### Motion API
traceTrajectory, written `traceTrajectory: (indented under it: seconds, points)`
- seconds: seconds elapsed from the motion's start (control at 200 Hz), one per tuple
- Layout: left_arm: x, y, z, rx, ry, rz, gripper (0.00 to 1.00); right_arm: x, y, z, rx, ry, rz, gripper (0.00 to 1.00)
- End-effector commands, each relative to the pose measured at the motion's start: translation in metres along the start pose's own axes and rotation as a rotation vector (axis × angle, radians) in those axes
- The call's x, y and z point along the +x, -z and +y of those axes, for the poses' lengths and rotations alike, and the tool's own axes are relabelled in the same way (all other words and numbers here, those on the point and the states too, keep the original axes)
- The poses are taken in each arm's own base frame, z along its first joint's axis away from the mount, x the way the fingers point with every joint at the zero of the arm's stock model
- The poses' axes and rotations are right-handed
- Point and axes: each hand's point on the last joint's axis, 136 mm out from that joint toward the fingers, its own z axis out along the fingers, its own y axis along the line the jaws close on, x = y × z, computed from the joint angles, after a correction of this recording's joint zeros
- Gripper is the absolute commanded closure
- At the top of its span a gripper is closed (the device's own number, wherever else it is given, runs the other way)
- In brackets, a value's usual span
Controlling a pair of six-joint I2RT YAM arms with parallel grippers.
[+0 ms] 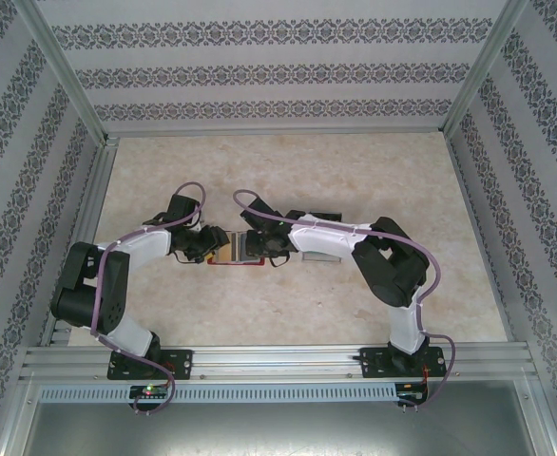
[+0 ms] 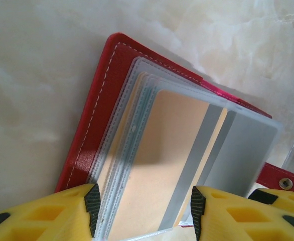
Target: Take the credit cards out of the card holder
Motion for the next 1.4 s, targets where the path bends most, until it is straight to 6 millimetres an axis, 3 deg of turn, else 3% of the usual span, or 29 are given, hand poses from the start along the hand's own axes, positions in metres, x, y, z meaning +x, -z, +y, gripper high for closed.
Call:
traceTrajectory:
  seconds: [0.0,0.25,0.515,1.114,1.394]
  points:
    - [0.008,-0.003,0.009,-0.005,0.039,0.019,0.46,-0.003,0.013,-0.004,0.064,0.03,-0.033,0.64]
    - [0.01,-0.001,0.01,-0.006,0.041,0.014,0.46,-0.009,0.016,-0.003,0.095,0.054,-0.053,0.61]
    - [0.011,0.0,0.01,-0.002,0.038,0.019,0.46,-0.006,0.003,0.009,0.059,0.069,-0.027,0.63]
    - [0.011,-0.001,0.008,0.005,0.033,0.026,0.45,0.004,-0.016,-0.001,0.087,0.058,0.016,0.63]
    - [0.012,-0.004,0.007,0.015,0.035,0.036,0.45,0.001,-0.014,0.021,-0.023,0.039,0.02,0.64]
